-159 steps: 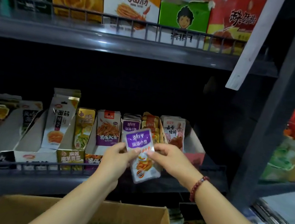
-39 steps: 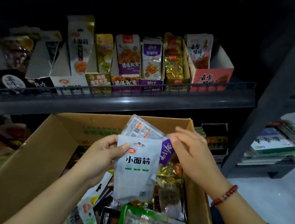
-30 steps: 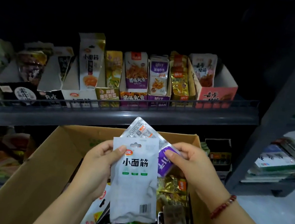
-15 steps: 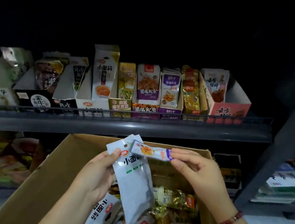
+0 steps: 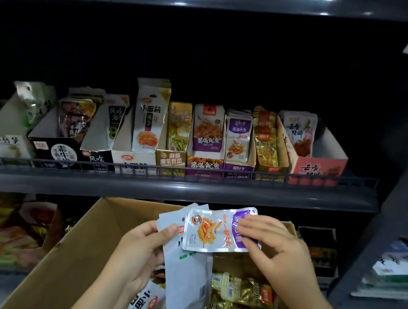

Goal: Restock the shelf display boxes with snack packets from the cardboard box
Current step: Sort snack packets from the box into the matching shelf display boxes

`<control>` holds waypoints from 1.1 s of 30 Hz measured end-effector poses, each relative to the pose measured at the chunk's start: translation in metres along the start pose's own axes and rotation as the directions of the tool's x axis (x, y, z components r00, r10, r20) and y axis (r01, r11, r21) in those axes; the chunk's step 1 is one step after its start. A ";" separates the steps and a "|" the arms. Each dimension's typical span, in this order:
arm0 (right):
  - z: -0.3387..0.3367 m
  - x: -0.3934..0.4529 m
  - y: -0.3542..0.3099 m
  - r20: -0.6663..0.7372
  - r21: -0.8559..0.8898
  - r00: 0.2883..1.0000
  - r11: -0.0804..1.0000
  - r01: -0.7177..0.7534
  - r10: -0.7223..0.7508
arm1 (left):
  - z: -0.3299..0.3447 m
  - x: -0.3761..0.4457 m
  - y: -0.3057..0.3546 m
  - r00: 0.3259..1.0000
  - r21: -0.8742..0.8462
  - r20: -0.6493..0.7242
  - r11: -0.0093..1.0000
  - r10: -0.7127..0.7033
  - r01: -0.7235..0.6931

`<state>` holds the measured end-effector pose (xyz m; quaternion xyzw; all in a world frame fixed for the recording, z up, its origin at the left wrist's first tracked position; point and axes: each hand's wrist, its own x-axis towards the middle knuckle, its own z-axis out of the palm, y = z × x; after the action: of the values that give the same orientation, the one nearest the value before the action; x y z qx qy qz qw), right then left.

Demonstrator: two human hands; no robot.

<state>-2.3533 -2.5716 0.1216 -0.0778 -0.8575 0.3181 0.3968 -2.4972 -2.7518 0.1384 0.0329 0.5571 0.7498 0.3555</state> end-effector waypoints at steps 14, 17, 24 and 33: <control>0.000 0.000 -0.017 0.110 0.405 0.886 0.793 -0.454 0.451 | 0.005 -0.002 -0.008 0.999 0.067 0.018 0.997 0.033 -0.034; 0.000 0.005 -0.014 0.189 0.561 0.796 0.602 -0.568 0.575 | 0.004 0.000 -0.006 0.998 0.068 0.046 0.997 0.040 -0.043; 0.003 0.007 -0.009 0.272 0.554 0.712 0.499 -0.666 0.648 | 0.007 0.003 -0.006 0.995 -0.015 0.100 1.000 -0.023 0.025; -0.013 0.023 -0.016 0.167 0.476 0.744 0.608 -0.636 0.648 | 0.033 -0.001 -0.003 0.999 -0.114 0.038 0.993 0.019 -0.014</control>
<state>-2.3571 -2.5686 0.1520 -0.2767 -0.6536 0.6499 0.2718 -2.4806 -2.7257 0.1489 0.0319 0.5061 0.7824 0.3616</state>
